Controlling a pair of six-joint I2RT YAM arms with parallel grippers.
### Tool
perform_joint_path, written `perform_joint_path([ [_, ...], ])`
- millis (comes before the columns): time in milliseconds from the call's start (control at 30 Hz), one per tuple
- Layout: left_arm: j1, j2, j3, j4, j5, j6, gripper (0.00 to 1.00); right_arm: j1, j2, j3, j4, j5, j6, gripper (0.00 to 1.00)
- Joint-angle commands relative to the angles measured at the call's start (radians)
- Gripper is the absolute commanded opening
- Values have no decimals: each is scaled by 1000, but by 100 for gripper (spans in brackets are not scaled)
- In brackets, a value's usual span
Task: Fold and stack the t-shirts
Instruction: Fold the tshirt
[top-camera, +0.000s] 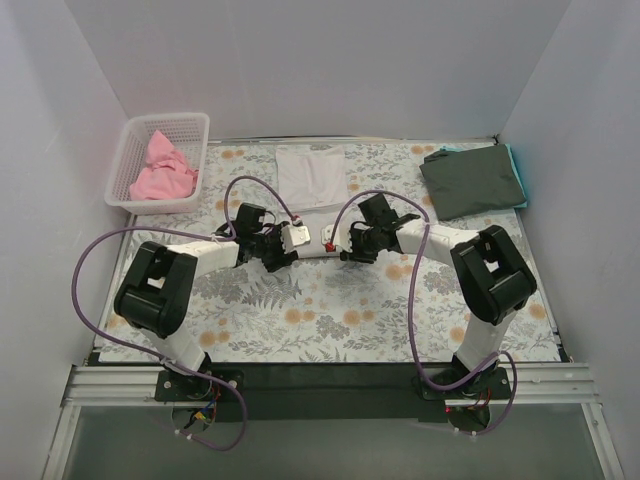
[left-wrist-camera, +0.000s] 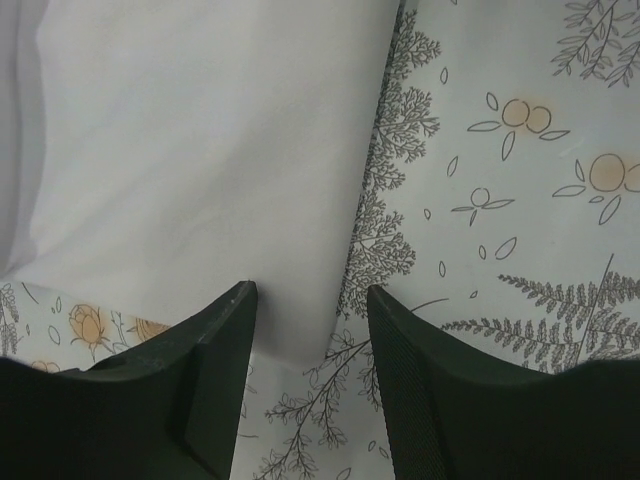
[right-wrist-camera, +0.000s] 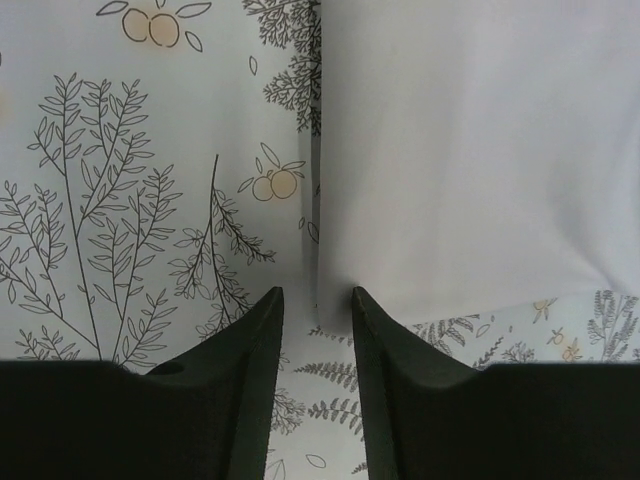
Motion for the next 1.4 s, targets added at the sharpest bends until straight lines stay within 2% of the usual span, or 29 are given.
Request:
perform_joint_path([
  [0,-8,32,-12,46,-35,30,45,6,25,-17,53,19,-21,34],
  [67,-12,45,-10,47,-47,30,40,6,38,-15,53,23,-10,25],
  [100,-14,48,-9,46,-49,29,37,6,41,-14,53,31,-7,15],
  [133,-12,46,-10,46,-49,30,28,5,41,-15,53,35,-4,10],
  [167,-15,40,-12,43,-49,35,24,6,36,-15,52,40,2,4],
  [233,-15,7,-21,12,-28,47,9,6,22,-20,37,45,16,1],
  [333,-15,-58,-29,-72,12,63,0,6,-31,-23,-29,8,37,1],
  [433,-18,-116,-35,-167,72,64,0,8,-103,-23,-116,-44,72,1],
  [733,-51,-418,-92,-489,244,67,0,43,-335,-41,-402,-184,132,1],
  [933,-52,-581,-29,-725,353,52,0,83,-478,8,-551,-251,177,1],
  [1033,-52,-616,11,-804,378,47,0,89,-492,52,-592,-262,186,1],
  [1167,-46,-609,37,-793,341,-17,0,88,-473,97,-594,-228,174,1],
  [1367,84,-495,183,-853,399,55,0,40,-421,166,-594,-199,97,1],
])
